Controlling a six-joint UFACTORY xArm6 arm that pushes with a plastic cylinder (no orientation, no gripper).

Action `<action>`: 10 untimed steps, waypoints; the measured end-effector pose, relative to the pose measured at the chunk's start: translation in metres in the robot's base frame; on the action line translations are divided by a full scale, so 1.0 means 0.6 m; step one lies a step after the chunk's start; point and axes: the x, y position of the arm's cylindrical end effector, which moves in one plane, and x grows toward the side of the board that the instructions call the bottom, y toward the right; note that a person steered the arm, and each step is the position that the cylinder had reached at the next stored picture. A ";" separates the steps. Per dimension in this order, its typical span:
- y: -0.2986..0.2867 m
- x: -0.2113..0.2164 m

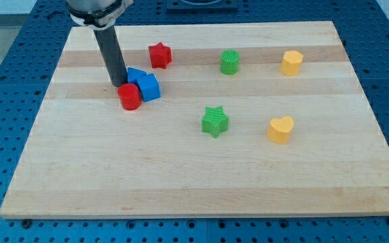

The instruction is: Move red star closer to blue triangle and blue cube

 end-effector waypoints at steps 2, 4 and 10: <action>-0.034 -0.062; -0.002 -0.260; 0.094 -0.282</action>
